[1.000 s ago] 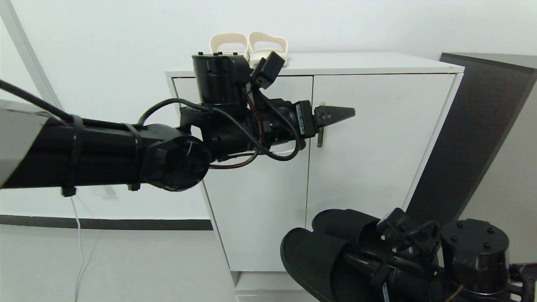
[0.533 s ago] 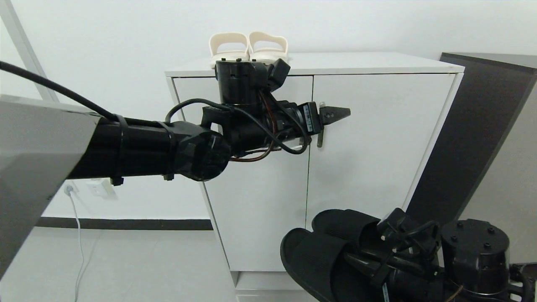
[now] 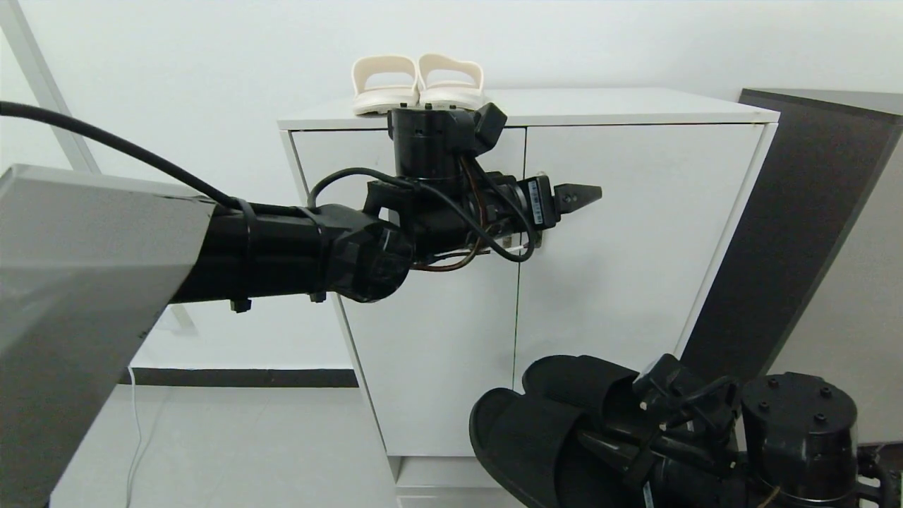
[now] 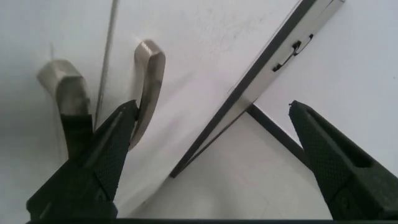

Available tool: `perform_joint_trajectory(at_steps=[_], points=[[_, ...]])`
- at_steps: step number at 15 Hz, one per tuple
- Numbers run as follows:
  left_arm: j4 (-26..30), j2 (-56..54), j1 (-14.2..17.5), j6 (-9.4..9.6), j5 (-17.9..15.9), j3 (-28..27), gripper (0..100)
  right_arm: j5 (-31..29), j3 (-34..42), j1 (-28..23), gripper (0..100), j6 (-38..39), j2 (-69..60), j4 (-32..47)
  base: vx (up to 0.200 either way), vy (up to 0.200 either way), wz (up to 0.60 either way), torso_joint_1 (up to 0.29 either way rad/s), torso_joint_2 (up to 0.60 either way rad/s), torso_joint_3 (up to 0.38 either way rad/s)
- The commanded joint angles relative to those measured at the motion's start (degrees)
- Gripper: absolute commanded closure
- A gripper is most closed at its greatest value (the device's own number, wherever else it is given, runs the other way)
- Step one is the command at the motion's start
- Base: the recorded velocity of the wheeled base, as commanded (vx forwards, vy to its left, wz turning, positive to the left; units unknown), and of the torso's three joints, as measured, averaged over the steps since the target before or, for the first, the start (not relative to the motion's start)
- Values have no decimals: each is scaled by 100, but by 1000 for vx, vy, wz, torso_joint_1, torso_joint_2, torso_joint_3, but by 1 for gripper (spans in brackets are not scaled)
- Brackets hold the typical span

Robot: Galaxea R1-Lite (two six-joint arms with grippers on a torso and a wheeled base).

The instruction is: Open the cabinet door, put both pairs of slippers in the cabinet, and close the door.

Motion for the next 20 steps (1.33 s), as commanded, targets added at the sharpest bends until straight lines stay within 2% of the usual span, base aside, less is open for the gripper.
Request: perform_joint_trajectory(at_steps=[1, 2, 10, 14, 20], points=[[3, 56, -38, -14, -8, -10, 0, 0, 57, 140, 100, 0, -85, 16, 0, 0, 0, 0, 0, 0], [-6, 65, -38, -23, -8, -10, 100, 0, 93, 175, 100, 0, -112, 7, 0, 0, 0, 0, 0, 0], [12, -76, -56, -40, 1, 166, 100, 27, 216, 386, 100, -9, -129, 25, 0, 0, 0, 0, 0, 0], [-15, -497, -82, -58, -8, 772, 100, 97, 260, 518, 100, 0, -165, 25, 0, 0, 0, 0, 0, 0], [-32, -1341, -205, -322, -8, 1581, 100, 115, 277, 641, 100, 0, -121, 33, 0, 0, 0, 0, 0, 0]])
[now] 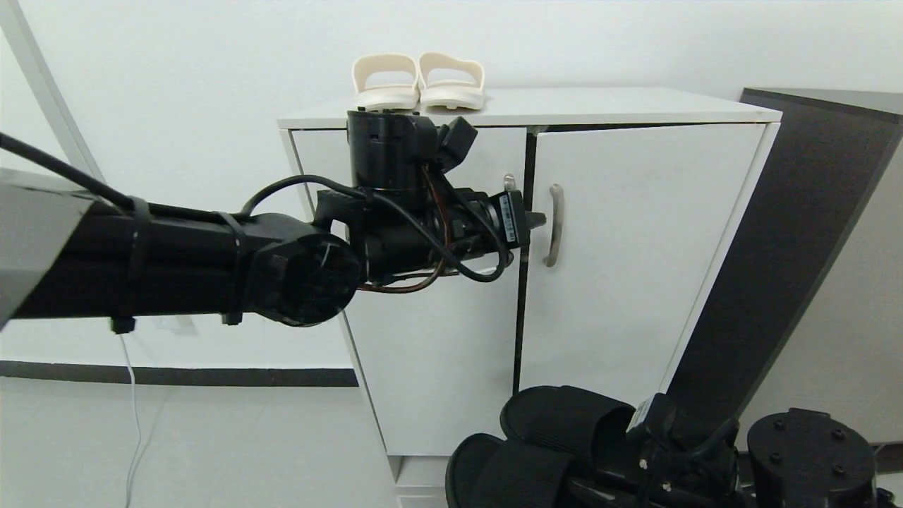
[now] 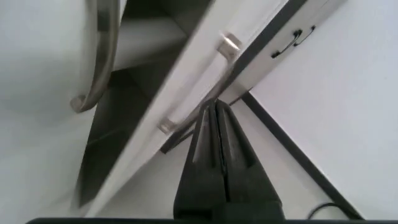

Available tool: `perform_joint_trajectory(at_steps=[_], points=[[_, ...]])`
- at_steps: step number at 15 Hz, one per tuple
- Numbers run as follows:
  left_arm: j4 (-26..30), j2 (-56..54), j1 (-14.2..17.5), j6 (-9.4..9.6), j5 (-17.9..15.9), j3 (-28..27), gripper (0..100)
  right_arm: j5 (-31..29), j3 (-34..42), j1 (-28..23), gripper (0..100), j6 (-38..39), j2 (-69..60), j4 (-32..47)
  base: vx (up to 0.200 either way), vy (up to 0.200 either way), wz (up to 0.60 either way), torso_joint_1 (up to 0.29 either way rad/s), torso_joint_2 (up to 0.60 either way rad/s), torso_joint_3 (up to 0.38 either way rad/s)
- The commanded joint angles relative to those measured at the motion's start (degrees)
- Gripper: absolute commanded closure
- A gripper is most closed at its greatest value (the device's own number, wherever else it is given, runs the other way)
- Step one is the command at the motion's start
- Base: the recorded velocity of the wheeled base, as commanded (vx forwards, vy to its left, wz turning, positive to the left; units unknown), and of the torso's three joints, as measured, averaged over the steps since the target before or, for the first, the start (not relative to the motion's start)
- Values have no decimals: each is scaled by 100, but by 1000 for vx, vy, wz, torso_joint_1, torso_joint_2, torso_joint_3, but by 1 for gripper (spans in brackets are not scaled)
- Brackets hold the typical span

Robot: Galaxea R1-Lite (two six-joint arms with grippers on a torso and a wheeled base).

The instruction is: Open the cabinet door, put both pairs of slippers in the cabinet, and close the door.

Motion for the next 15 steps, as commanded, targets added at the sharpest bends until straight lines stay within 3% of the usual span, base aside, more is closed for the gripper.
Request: perform_joint_trajectory(at_steps=[1, 6, 9, 15], points=[[-36, -571, -54, -34, -11, 408, 100, 48, 4, 35, 100, 1, 21, -2, 0, 0, 0, 0, 0, 0], [-98, -440, 394, -157, -63, 391, 100, 48, 48, 220, 100, 10, 65, -2, 0, 0, 0, 0, 0, 0], [-309, 53, 631, -166, -107, -75, 100, 48, 118, 334, 100, 10, 74, -11, 0, 0, 0, 0, 0, 0], [-256, 677, 658, -166, -186, -998, 100, 48, 118, 343, 100, 10, 91, -2, 0, 0, 0, 0, 0, 0]])
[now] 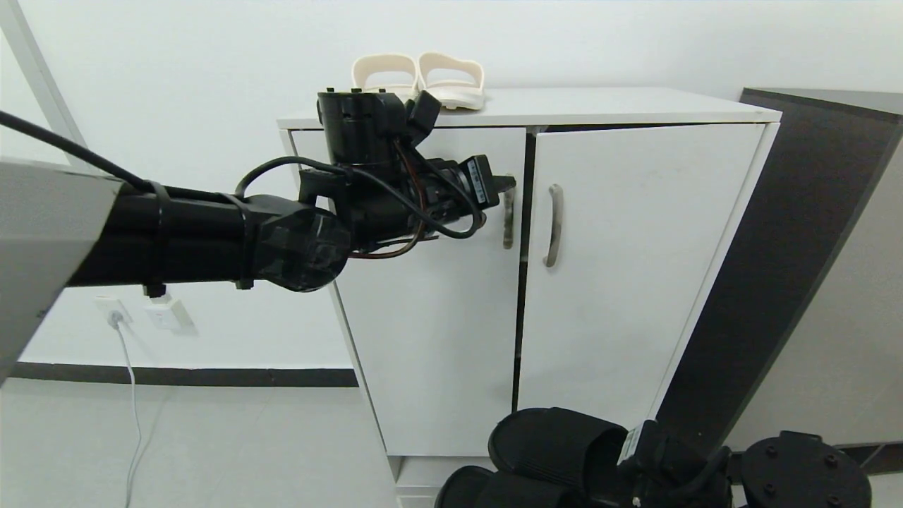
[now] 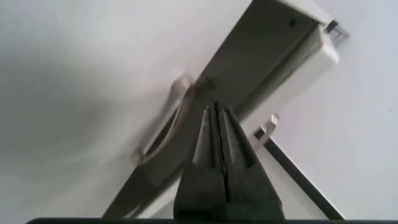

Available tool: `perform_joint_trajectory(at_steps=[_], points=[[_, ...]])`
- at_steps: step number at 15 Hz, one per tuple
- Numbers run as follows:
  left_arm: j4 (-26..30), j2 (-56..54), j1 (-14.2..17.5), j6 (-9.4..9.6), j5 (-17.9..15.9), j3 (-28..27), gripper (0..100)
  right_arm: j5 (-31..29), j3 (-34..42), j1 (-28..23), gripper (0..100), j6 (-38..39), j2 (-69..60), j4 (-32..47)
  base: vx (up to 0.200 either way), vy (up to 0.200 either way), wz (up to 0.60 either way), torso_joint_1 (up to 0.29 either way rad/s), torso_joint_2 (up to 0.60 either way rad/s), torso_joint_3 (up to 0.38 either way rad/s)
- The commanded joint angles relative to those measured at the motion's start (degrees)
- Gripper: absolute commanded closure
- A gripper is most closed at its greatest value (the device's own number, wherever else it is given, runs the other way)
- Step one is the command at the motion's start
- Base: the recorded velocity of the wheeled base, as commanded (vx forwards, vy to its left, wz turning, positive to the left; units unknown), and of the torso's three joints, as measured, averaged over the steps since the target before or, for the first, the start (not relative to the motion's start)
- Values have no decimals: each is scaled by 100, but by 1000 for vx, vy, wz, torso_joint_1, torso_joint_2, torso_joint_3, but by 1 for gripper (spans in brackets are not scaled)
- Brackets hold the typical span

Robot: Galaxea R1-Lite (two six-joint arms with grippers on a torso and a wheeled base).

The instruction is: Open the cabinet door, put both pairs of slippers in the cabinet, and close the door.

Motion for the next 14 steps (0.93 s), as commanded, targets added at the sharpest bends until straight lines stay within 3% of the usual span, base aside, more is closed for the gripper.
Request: perform_joint_trajectory(at_steps=[1, 10, 14], points=[[76, 335, -4, -2, -1, -394, 100, 2, 9, 15, 100, 4, 22, 2, 0, 0, 0, 0, 0, 0], [542, 660, -242, -2, -1, -1062, 100, 2, 26, 50, 100, -5, 92, -16, 0, 0, 0, 0, 0, 0], [525, 642, -250, -230, 96, -1018, 100, 2, 26, 103, 100, -5, 92, -16, -150, 0, 0, 7, 2, 1]])
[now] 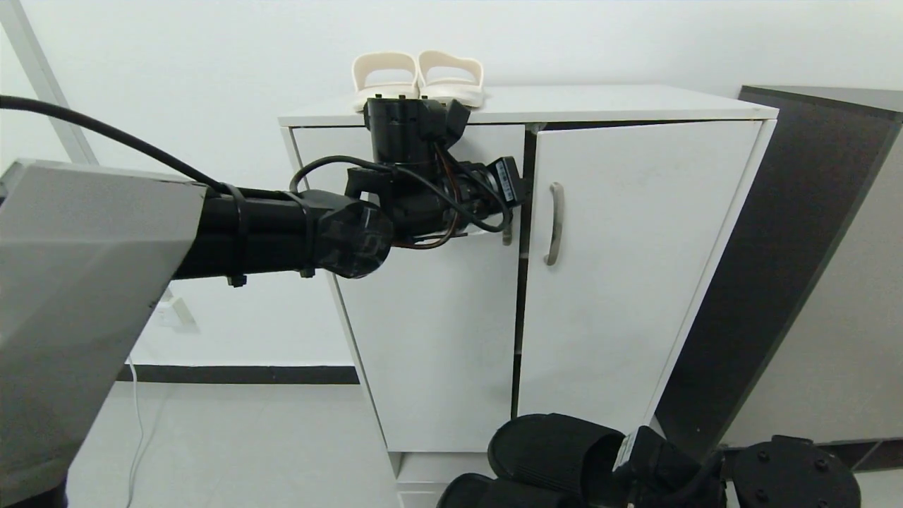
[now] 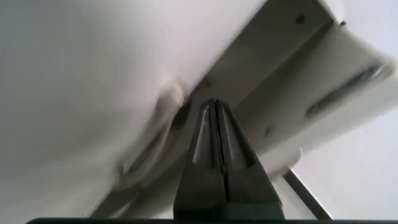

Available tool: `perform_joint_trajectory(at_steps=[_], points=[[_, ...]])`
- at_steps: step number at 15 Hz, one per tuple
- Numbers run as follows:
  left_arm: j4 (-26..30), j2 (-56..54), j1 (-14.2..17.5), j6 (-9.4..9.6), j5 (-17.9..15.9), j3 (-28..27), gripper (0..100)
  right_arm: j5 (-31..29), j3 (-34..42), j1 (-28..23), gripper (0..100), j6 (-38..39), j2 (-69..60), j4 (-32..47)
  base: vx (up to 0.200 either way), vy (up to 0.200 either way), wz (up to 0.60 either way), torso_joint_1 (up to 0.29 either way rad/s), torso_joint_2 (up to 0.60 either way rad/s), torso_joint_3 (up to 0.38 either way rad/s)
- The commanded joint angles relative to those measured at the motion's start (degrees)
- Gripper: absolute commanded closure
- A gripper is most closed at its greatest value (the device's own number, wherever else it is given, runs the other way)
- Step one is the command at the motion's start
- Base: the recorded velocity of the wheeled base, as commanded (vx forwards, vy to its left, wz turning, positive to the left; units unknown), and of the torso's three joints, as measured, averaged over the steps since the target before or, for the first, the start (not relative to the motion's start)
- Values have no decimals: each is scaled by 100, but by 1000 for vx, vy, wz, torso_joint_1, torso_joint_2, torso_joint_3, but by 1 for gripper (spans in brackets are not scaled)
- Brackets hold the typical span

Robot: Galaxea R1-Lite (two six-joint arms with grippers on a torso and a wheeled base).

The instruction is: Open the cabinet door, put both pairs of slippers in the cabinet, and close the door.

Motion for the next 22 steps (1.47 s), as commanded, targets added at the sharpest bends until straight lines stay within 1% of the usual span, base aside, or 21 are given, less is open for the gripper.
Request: perform_joint_trajectory(at_steps=[1, 2, 3, 5, 7, 8, 10, 11, 13, 15, 16, 17, 19, 20, 21, 22], points=[[-34, -31, -61, -6, 28, 115, 100, 6, 8, 49, 100, 1, 10, -2, -200, 0, 0, 2, 7, 7], [-43, -84, -192, 3, 28, 229, 100, 6, 8, 58, 100, 1, 10, 6, -200, 0, 0, -2, 2, 2], [-52, -172, -421, 12, 37, 440, 100, 6, 8, 66, 100, 1, 10, 6, -200, 0, 0, 2, 2, 2], [-271, -330, -869, 38, 81, 765, 100, 6, 35, 102, 100, 1, 10, -2, -200, 0, 0, 0, 0, -5], [-386, -436, -966, 29, 142, 871, 100, 6, 52, 137, 100, 1, -7, -2, -200, 0, 0, 2, 5, 5], [-386, -453, -957, 21, 160, 888, 100, 6, 52, 145, 100, 1, -7, -2, -200, 0, 0, 7, 2, 2], [-395, -603, -729, 21, 256, 1064, 100, 6, 52, 145, 100, 1, -7, -11, 0, 0, 0, 0, 0, 0], [-395, -884, -509, 29, 283, 1337, 100, -3, 26, 110, 100, 10, -7, -20, 0, 0, 0, 0, 0, 0], [-395, -1604, -263, 38, 274, 2022, 100, 14, -220, -312, 100, 1, 54, -20, 0, 0, 0, 0, 0, 0], [-395, -2853, 18, 38, 274, 3138, 100, 155, -422, -716, 100, 1, 89, -20, 0, 0, 0, 0, 0, 0], [-386, -3538, 159, 38, 274, 3745, 100, 155, -422, -804, 100, 10, 133, -20, 0, 0, 0, 0, 0, 0], [-368, -4188, 326, 73, 274, 4334, 100, 138, -431, -865, 100, 10, 195, -20, 0, 0, 0, 0, 0, 0], [-289, -5568, 739, 232, 283, 5555, 100, 155, -457, -927, 100, 19, 239, -20, 0, 0, 0, 0, 0, 0], [-148, -6184, 941, 319, 283, 5986, 100, 164, -466, -927, 100, 19, 248, -20, 0, 0, 0, 0, 0, 0], [203, -6852, 1223, 416, 283, 6329, 100, 155, -466, -927, 100, 19, 256, -20, 0, 0, 0, 0, 0, 0], [687, -7467, 1574, 504, 283, 6531, 100, 155, -466, -927, 100, 19, 265, -29, 0, 0, 0, 0, 0, 0]])
